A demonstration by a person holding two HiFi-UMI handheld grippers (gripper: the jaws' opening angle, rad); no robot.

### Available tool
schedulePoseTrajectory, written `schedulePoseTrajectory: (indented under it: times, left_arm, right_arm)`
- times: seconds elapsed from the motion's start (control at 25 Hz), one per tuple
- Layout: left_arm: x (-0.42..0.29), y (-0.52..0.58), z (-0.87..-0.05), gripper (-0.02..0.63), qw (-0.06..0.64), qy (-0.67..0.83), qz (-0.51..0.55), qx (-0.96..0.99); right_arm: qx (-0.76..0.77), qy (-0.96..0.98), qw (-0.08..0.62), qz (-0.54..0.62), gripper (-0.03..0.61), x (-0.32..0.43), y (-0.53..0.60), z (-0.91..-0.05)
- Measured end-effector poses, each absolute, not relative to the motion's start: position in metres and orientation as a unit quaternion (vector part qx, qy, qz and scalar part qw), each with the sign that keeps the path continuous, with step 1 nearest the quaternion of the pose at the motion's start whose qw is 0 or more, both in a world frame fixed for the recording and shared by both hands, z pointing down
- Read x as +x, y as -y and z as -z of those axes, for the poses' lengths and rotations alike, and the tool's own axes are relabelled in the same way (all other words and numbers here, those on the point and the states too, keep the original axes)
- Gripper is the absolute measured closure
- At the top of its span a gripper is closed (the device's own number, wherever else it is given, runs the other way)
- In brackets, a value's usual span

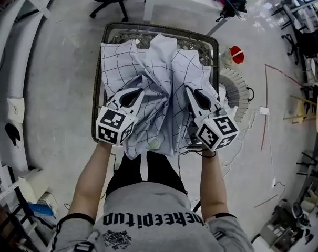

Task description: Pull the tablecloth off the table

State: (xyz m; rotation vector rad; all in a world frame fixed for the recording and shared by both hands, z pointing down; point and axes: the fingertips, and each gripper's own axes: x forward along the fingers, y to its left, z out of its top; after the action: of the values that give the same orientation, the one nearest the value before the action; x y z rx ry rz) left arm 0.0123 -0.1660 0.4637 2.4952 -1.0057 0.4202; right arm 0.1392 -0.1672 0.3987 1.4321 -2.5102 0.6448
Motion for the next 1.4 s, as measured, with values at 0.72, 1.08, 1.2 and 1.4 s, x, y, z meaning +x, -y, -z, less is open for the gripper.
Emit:
schedulePoseTrajectory:
  times: [0.72, 1.08, 1.2, 1.4]
  left_arm:
    - [-0.088, 0.154, -0.457, 0.598, 0.204, 0.400, -0.133, 0.884]
    - [-0.111, 0.152, -0.466, 0.598, 0.205, 0.402, -0.142, 0.881]
    - [-0.118, 0.151, -0.469, 0.598, 0.205, 0.401, -0.145, 0.881]
    - [-0.121, 0.150, -0.472, 0.598, 0.205, 0.394, -0.146, 0.884]
  right_arm:
    - [0.393, 0.866, 0.145, -0.273, 0.563, -0.022, 0.167, -0.473]
    - [0.348, 0.840, 0.223, -0.352, 0.561, -0.054, 0.161, -0.576]
    - [0.341, 0.832, 0.239, -0.367, 0.560, -0.055, 0.157, -0.593]
    - [0.355, 0.838, 0.220, -0.352, 0.558, -0.057, 0.156, -0.578]
